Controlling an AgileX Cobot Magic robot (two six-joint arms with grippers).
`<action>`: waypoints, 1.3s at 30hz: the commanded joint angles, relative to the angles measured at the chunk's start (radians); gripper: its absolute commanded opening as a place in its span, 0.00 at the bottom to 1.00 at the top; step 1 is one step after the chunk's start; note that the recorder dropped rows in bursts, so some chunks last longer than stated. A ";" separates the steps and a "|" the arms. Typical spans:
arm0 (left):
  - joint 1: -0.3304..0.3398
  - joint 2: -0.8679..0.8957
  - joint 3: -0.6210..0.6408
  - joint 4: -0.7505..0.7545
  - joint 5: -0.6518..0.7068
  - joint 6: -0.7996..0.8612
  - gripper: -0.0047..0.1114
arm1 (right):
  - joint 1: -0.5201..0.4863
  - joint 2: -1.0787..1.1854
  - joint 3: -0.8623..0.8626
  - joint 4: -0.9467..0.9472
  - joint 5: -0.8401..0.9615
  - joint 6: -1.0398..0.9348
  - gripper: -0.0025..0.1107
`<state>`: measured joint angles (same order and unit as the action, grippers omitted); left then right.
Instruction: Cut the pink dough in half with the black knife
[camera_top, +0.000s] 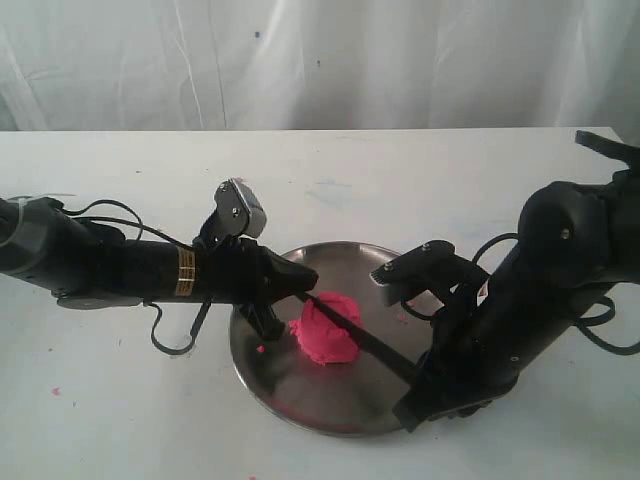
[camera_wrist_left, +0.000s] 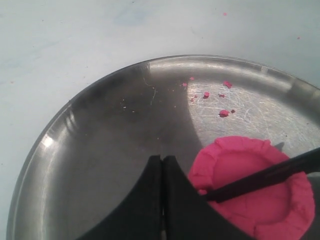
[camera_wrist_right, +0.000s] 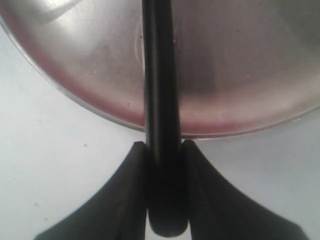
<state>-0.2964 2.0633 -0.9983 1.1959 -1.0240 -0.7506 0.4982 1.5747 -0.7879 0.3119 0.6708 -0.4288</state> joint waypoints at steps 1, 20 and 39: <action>-0.007 0.002 0.008 0.050 0.054 -0.005 0.04 | 0.001 0.003 -0.001 -0.002 -0.020 0.007 0.02; -0.007 0.042 0.008 0.056 0.074 -0.005 0.04 | 0.001 0.003 -0.001 -0.002 -0.026 0.017 0.02; -0.007 0.042 0.008 0.054 0.072 -0.005 0.04 | 0.001 0.003 -0.001 0.002 -0.028 0.017 0.02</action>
<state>-0.2979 2.0920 -0.9983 1.1995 -1.0121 -0.7506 0.4999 1.5747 -0.7879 0.3137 0.6670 -0.4307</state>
